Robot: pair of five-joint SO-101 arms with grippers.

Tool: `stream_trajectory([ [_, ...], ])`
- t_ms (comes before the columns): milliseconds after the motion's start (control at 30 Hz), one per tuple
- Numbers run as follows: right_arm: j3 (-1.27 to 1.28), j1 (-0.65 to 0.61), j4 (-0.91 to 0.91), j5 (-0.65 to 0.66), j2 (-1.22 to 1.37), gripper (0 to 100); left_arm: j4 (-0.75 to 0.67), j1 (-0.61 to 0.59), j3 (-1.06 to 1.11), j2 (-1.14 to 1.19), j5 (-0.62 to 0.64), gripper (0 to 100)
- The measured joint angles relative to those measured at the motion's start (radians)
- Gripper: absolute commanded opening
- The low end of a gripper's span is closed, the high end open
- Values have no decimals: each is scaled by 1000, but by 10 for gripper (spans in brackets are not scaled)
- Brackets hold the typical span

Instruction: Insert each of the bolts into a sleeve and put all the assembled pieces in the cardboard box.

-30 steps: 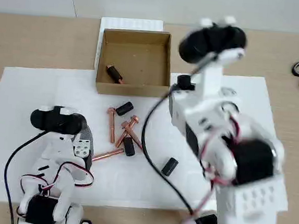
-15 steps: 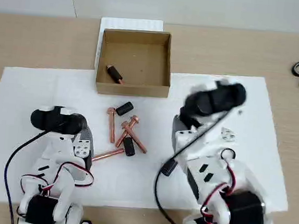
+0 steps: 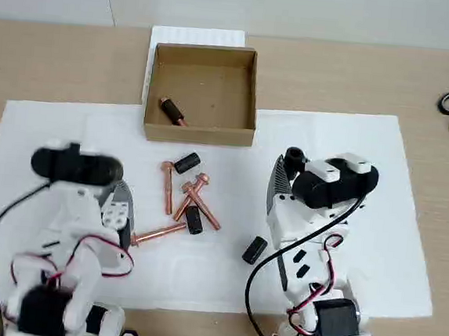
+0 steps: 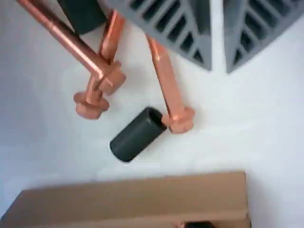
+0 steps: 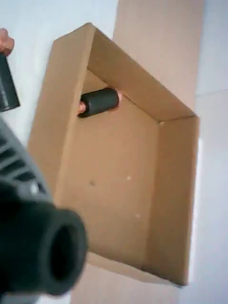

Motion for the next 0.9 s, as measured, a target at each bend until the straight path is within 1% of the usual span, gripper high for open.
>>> stream_trajectory([
  [333,103,-2,-9,5,-86,4,190,0,-450,605,180,6],
  [400,132,-2,-9,38,-114,4,222,0,-525,701,218,6],
  [467,166,-20,-9,103,-147,4,250,3,-591,779,241,6],
  [533,190,-57,-9,176,-196,4,270,26,-634,839,249,6],
  [633,195,-118,-9,241,-227,4,292,95,-660,881,250,6],
  [700,195,-135,-9,256,-227,4,292,150,-663,888,253,6],
  [767,195,-144,-17,262,-227,4,285,186,-663,895,284,6],
  [900,195,-146,-77,265,-227,3,253,204,-663,936,325,6],
])
